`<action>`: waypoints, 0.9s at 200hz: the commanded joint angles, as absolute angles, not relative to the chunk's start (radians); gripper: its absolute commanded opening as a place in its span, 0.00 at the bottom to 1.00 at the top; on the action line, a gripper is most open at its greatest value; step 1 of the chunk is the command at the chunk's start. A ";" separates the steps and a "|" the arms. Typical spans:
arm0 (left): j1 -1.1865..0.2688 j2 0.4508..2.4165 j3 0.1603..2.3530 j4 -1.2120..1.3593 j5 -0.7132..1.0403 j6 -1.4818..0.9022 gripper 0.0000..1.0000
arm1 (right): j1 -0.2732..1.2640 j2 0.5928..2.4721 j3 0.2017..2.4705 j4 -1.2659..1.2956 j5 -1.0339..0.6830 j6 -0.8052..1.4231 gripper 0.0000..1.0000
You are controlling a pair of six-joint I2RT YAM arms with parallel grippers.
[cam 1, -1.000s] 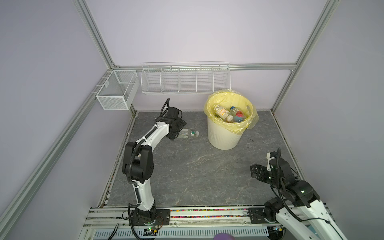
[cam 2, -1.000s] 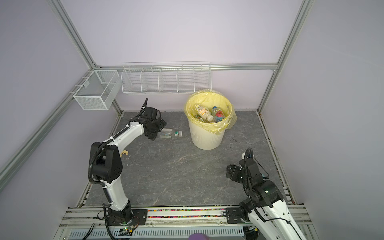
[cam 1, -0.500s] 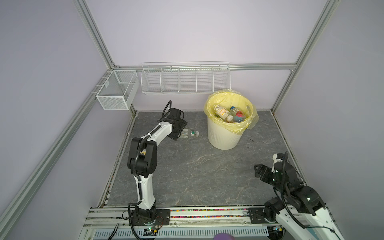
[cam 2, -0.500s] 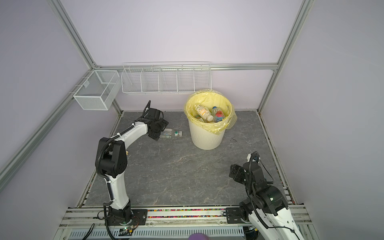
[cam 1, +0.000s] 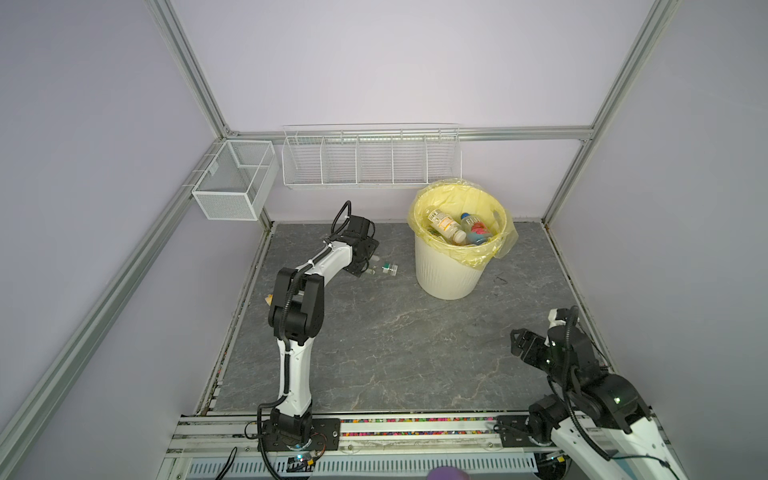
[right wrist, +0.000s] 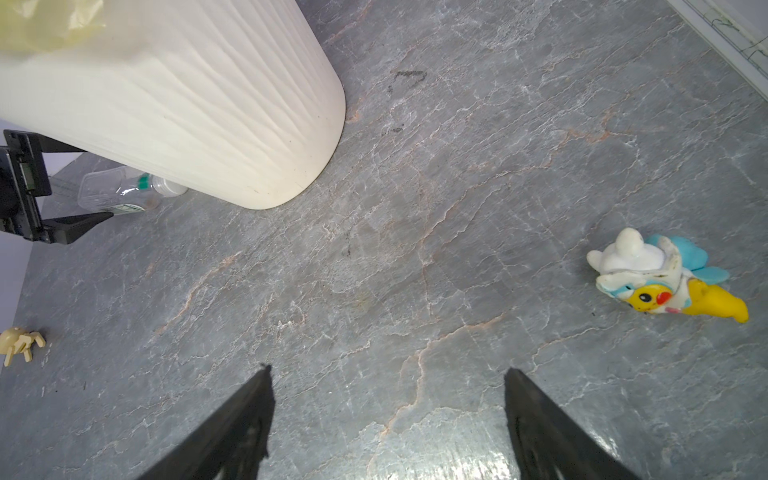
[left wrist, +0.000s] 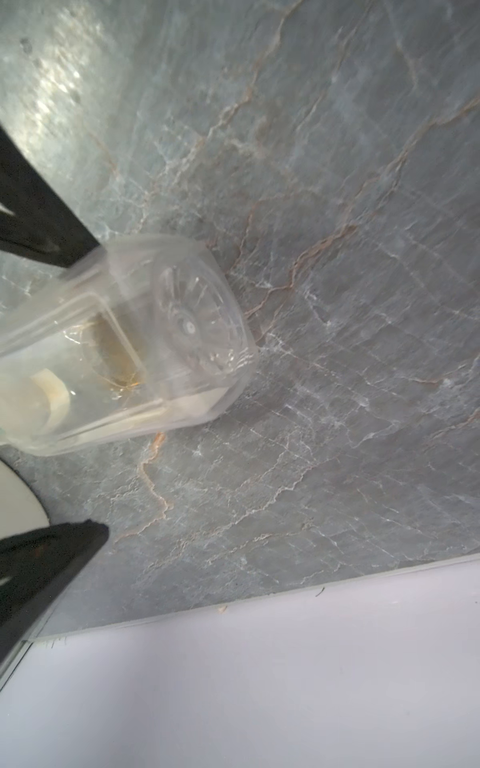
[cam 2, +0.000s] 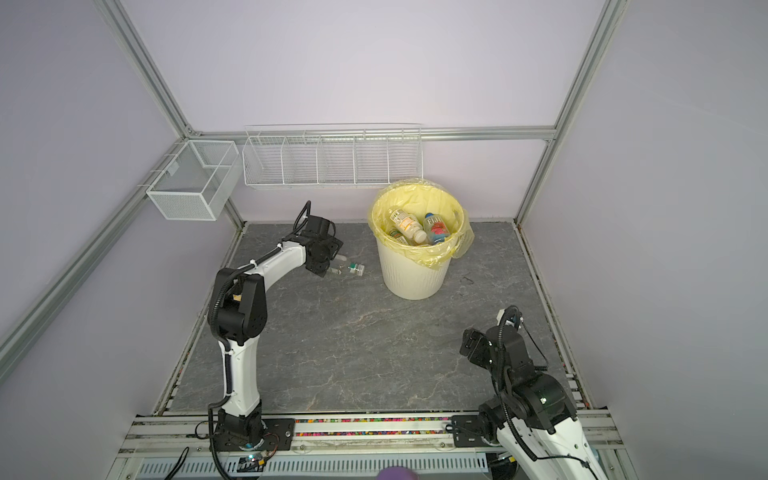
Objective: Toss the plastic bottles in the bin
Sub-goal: 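Lower the left gripper onto the green-capped bottle and close on it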
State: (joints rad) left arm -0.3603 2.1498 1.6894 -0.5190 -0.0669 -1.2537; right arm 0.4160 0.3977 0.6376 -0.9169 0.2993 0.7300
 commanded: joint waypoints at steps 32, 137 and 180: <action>-0.364 2.220 1.734 -0.540 -0.119 -1.265 0.93 | 0.423 0.378 0.620 -0.917 0.316 0.748 0.88; -0.344 2.209 1.667 -0.532 -0.109 -1.211 0.56 | 0.423 0.379 0.632 -0.941 0.302 0.771 0.88; -0.311 2.106 1.472 -0.373 -0.014 -1.174 0.46 | 0.423 0.380 0.638 -0.950 0.282 0.794 0.88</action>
State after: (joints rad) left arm -0.3332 2.1468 1.5669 -0.4107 -0.0673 -1.2037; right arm 0.4160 0.3817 0.6334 -0.9340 0.2943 0.7612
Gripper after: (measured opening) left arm 0.564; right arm 0.877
